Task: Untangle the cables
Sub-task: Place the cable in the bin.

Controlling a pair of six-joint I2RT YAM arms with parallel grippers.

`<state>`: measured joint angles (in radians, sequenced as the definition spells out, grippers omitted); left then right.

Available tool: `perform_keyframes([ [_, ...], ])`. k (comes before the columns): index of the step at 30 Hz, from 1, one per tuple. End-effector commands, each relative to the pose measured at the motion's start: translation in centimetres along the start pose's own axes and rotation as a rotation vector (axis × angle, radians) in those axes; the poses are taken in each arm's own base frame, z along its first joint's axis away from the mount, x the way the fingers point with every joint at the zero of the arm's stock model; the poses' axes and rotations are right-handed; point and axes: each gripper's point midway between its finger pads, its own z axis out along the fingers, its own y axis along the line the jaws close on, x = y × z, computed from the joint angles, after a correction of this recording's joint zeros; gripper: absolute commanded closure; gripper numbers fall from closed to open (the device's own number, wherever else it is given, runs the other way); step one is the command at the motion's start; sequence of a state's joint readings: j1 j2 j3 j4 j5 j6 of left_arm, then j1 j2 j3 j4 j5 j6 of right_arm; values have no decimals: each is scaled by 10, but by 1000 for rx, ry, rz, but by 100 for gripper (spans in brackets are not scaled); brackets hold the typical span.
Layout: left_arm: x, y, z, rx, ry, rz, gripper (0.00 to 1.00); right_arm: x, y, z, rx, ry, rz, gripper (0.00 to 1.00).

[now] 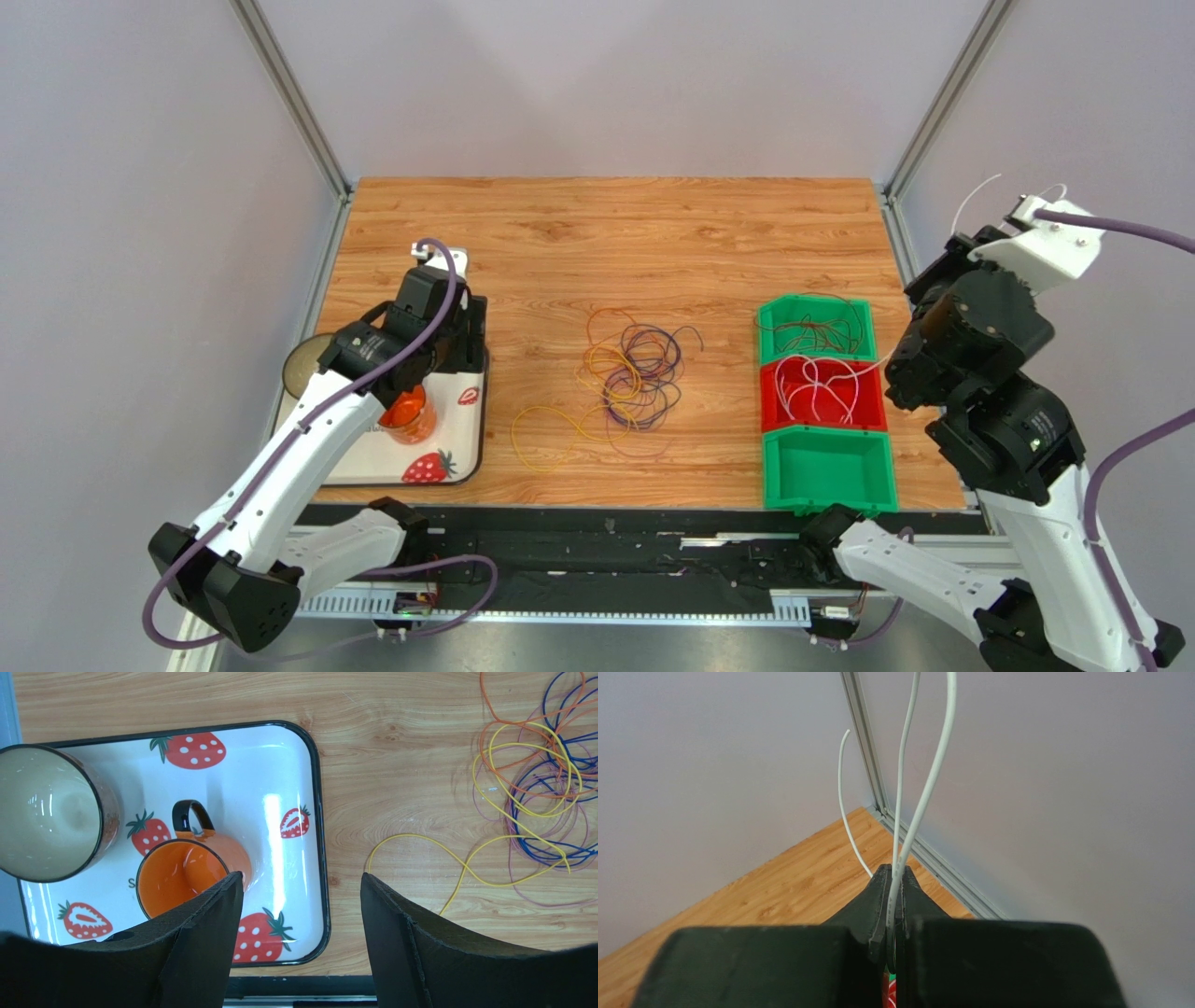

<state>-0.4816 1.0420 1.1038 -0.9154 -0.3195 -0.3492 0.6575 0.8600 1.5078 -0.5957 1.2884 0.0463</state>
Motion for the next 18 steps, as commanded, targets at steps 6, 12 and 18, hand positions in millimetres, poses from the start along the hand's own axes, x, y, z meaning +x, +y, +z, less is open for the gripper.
perform_keyframes([
  [6,-6,-1,1,8,-19,11,30,91,17,11,-61,229,-75,100],
  [12,-6,-1,1,11,-19,10,30,135,14,38,-34,393,0,100],
  [18,-6,-3,0,22,-20,11,30,169,15,54,-5,485,38,100],
])
